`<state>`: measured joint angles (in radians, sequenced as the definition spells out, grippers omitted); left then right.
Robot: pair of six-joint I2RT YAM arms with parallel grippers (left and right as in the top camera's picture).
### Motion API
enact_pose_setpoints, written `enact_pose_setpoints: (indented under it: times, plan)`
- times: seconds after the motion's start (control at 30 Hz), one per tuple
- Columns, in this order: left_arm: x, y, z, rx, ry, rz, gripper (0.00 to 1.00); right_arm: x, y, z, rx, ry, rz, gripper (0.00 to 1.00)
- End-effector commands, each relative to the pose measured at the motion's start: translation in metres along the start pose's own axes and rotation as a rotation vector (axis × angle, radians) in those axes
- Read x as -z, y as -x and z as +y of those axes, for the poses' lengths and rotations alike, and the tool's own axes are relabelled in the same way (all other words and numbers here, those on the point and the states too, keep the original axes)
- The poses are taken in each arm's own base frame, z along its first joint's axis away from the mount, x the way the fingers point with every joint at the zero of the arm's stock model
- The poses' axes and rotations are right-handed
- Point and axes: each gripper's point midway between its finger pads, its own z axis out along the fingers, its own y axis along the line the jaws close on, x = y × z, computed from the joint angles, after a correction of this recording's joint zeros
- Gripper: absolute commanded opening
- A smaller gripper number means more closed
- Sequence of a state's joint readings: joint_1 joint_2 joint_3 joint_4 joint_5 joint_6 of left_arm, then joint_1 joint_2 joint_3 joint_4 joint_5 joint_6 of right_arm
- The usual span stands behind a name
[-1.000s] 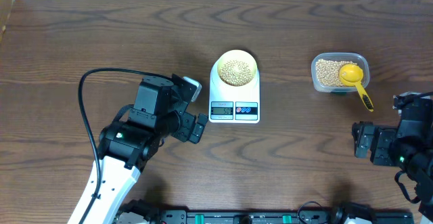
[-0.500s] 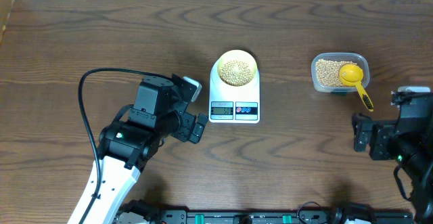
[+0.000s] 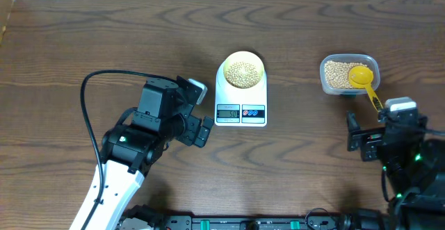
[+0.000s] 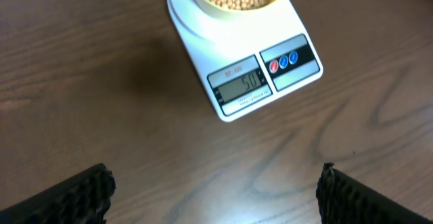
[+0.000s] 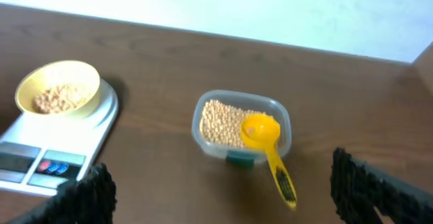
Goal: Scoop item into bowl and weigh 50g on scale
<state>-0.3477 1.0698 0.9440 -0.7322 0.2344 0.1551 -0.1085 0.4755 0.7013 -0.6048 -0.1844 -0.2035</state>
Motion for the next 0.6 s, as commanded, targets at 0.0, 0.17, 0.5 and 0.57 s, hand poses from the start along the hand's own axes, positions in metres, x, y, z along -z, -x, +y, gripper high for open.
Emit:
enact_pose_setpoints:
  times: [0.0,0.17,0.5,0.57]
  plan:
    - [0.000,0.001,0.000,0.001,-0.005,-0.002,0.98,-0.007,-0.015,0.006,0.026,0.009,-0.039,0.99]
    - [0.000,0.001,0.000,0.001,-0.005,-0.002,0.98,-0.016,-0.029,0.008,0.039,-0.006,-0.114,0.99]
    - [0.000,0.001,0.000,0.001,-0.005,-0.002,0.98,-0.025,-0.055,0.019,0.068,0.002,-0.213,0.99]
    - [0.000,0.001,0.000,0.001,-0.005,-0.002,0.98,-0.027,-0.059,0.021,0.072,0.008,-0.229,0.99]
